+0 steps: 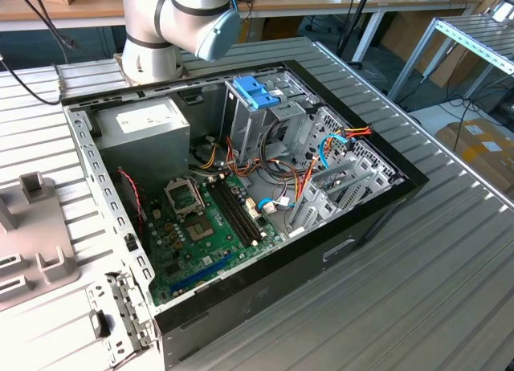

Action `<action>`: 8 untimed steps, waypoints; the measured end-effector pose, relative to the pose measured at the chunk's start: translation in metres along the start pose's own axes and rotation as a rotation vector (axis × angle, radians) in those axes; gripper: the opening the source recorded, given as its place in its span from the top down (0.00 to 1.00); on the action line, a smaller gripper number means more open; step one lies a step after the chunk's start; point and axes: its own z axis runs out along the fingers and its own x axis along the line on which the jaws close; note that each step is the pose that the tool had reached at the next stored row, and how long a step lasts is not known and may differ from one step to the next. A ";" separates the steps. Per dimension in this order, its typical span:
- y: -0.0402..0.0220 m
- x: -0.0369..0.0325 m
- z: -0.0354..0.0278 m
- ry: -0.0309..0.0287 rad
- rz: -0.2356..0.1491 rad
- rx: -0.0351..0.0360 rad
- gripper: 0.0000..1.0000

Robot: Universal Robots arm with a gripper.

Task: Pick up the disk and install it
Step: 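Pick up the disk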

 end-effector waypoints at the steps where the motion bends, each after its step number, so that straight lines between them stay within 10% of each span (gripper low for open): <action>1: 0.0000 -0.0006 0.0003 0.0000 0.000 0.0000 0.46; 8: 0.0002 -0.0023 0.0012 0.0000 0.000 -0.0001 0.46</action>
